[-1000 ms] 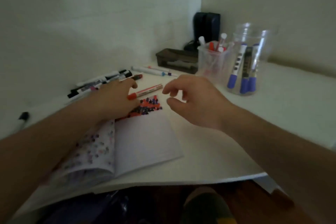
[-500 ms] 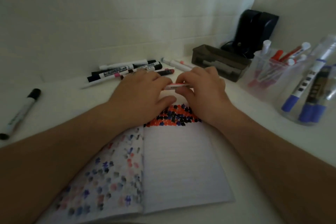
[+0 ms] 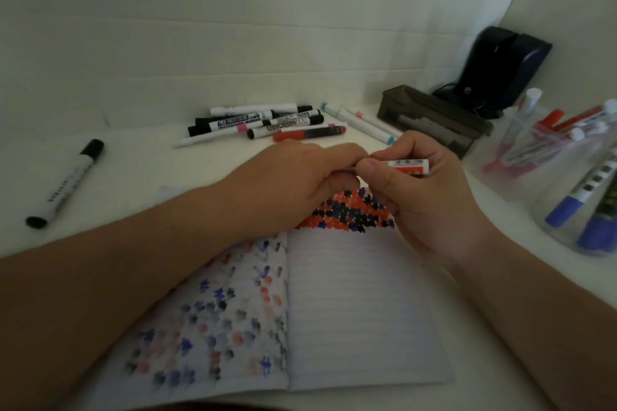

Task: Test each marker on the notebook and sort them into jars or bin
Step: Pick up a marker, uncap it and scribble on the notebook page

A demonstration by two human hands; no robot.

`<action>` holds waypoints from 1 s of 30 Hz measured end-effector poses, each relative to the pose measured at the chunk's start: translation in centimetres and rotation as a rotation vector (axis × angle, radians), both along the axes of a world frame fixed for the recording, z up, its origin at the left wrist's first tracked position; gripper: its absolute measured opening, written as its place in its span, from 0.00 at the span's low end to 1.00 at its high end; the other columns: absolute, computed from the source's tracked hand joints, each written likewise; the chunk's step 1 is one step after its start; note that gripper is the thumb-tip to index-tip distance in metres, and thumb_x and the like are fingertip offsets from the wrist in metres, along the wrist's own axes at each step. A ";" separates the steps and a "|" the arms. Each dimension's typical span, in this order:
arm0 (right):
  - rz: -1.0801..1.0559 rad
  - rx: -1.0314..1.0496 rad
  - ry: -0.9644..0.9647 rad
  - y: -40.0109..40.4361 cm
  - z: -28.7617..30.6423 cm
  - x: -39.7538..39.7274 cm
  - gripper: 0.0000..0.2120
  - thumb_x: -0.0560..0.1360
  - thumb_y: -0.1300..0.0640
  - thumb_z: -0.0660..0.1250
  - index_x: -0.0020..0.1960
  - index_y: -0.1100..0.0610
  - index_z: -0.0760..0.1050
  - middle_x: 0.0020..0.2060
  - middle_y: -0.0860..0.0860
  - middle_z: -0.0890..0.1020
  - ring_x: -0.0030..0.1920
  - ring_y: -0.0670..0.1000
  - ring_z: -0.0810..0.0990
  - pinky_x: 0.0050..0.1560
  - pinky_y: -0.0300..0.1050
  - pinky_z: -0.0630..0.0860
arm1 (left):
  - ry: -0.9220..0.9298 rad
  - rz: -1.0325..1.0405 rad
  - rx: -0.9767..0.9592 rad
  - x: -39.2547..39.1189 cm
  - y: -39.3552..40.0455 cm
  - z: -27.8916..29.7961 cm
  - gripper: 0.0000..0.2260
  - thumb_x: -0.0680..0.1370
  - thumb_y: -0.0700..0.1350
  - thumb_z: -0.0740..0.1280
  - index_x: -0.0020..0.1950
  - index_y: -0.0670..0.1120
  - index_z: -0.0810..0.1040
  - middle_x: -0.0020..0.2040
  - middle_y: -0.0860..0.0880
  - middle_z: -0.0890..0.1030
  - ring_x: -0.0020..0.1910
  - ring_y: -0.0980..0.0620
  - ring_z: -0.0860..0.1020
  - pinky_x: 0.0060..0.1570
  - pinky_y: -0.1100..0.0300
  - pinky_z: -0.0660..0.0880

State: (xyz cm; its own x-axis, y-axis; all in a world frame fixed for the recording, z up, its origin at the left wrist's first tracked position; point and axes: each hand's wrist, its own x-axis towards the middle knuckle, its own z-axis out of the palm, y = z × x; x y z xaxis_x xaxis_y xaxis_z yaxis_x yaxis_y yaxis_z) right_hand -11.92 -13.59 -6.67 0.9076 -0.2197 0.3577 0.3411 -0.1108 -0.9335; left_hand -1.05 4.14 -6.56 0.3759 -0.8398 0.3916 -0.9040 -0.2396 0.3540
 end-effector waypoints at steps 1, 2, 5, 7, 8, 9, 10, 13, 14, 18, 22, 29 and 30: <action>-0.014 -0.049 0.003 0.0 0.2 -0.1 0.07 0.69 0.58 0.77 0.41 0.56 0.79 0.31 0.49 0.82 0.29 0.47 0.76 0.32 0.40 0.75 | -0.001 0.003 0.005 0.1 0.0 0.0 0.14 0.85 0.57 0.57 0.68 0.57 0.74 0.43 0.54 0.83 0.38 0.55 0.79 0.41 0.52 0.77; -0.024 -0.072 0.004 0.1 0.3 -0.2 0.06 0.70 0.59 0.76 0.42 0.57 0.78 0.31 0.48 0.82 0.29 0.45 0.77 0.32 0.38 0.76 | -0.004 0.006 0.008 0.1 0.1 0.0 0.14 0.85 0.58 0.57 0.69 0.58 0.74 0.42 0.54 0.83 0.37 0.56 0.80 0.41 0.52 0.77; 0.034 0.089 0.035 0.3 0.5 -0.3 0.06 0.70 0.61 0.75 0.43 0.58 0.78 0.30 0.49 0.81 0.28 0.45 0.77 0.30 0.36 0.74 | 0.007 0.013 -0.025 -0.1 0.1 0.0 0.13 0.85 0.58 0.59 0.68 0.58 0.75 0.39 0.55 0.82 0.34 0.58 0.77 0.38 0.56 0.76; 0.116 0.189 0.075 0.7 0.1 -0.1 0.08 0.71 0.59 0.75 0.46 0.57 0.76 0.31 0.50 0.80 0.27 0.46 0.73 0.27 0.36 0.71 | 0.011 0.004 -0.049 -0.6 0.1 0.2 0.12 0.85 0.58 0.59 0.65 0.57 0.75 0.38 0.55 0.80 0.34 0.58 0.76 0.36 0.56 0.74; 0.137 0.184 0.091 0.8 -0.1 -0.1 0.10 0.72 0.59 0.75 0.47 0.56 0.74 0.31 0.50 0.80 0.27 0.46 0.73 0.26 0.36 0.70 | 0.013 0.002 -0.055 -0.8 0.0 0.3 0.12 0.84 0.59 0.61 0.63 0.57 0.75 0.38 0.54 0.80 0.34 0.58 0.76 0.36 0.56 0.74; 0.133 0.155 0.106 0.9 -0.2 0.0 0.10 0.74 0.58 0.75 0.47 0.55 0.73 0.31 0.51 0.79 0.27 0.46 0.72 0.25 0.36 0.69 | 0.019 0.008 -0.054 -1.1 0.0 0.3 0.12 0.82 0.61 0.63 0.62 0.57 0.73 0.38 0.55 0.80 0.34 0.59 0.77 0.35 0.57 0.74; 0.109 0.125 0.123 0.8 -0.1 0.1 0.09 0.76 0.58 0.74 0.45 0.54 0.74 0.31 0.52 0.79 0.27 0.47 0.72 0.25 0.37 0.68 | 0.037 0.026 -0.043 -1.3 0.0 0.4 0.15 0.80 0.63 0.65 0.62 0.57 0.72 0.38 0.55 0.80 0.35 0.59 0.77 0.35 0.59 0.74; -0.008 0.155 0.130 -0.8 1.5 0.0 0.08 0.75 0.62 0.65 0.39 0.52 0.74 0.28 0.53 0.74 0.27 0.51 0.69 0.27 0.42 0.63 | 0.151 0.083 0.027 -1.4 0.1 0.4 0.27 0.72 0.68 0.71 0.62 0.58 0.64 0.37 0.53 0.78 0.34 0.59 0.77 0.33 0.64 0.72; -0.044 0.195 0.118 -1.5 2.4 -0.2 0.08 0.73 0.63 0.63 0.39 0.52 0.73 0.29 0.53 0.73 0.28 0.51 0.68 0.28 0.44 0.60 | 0.183 0.092 0.071 -1.4 0.2 0.3 0.29 0.71 0.69 0.72 0.62 0.58 0.62 0.39 0.54 0.78 0.35 0.59 0.77 0.34 0.64 0.71; 0.087 0.118 0.178 -3.2 4.6 -0.8 0.02 0.72 0.62 0.67 0.41 0.55 0.76 0.31 0.54 0.76 0.31 0.51 0.72 0.31 0.42 0.65 | 0.087 0.057 0.341 -1.1 0.4 0.2 0.28 0.67 0.78 0.66 0.60 0.66 0.65 0.44 0.62 0.72 0.42 0.63 0.73 0.40 0.59 0.69; 0.180 -0.146 0.330 -2.7 2.2 -1.4 0.10 0.66 0.59 0.77 0.40 0.59 0.76 0.31 0.58 0.76 0.27 0.52 0.71 0.25 0.41 0.68 | 0.041 0.017 0.411 -1.1 0.2 0.3 0.30 0.65 0.81 0.63 0.60 0.67 0.69 0.46 0.64 0.72 0.46 0.63 0.72 0.48 0.57 0.72; 0.082 -0.085 0.284 -2.5 0.1 -2.6 0.07 0.72 0.62 0.68 0.39 0.54 0.83 0.32 0.58 0.81 0.30 0.54 0.76 0.27 0.42 0.72 | 0.054 0.004 0.425 -0.8 -0.1 0.1 0.33 0.64 0.82 0.63 0.66 0.70 0.69 0.48 0.67 0.71 0.48 0.65 0.72 0.52 0.57 0.73; 0.094 -0.098 0.290 -2.5 0.2 -2.8 0.07 0.72 0.61 0.69 0.39 0.53 0.84 0.32 0.58 0.82 0.31 0.54 0.78 0.28 0.42 0.74 | 0.050 0.004 0.423 -0.8 -0.1 0.1 0.34 0.64 0.82 0.63 0.66 0.70 0.69 0.47 0.67 0.70 0.47 0.65 0.71 0.51 0.57 0.73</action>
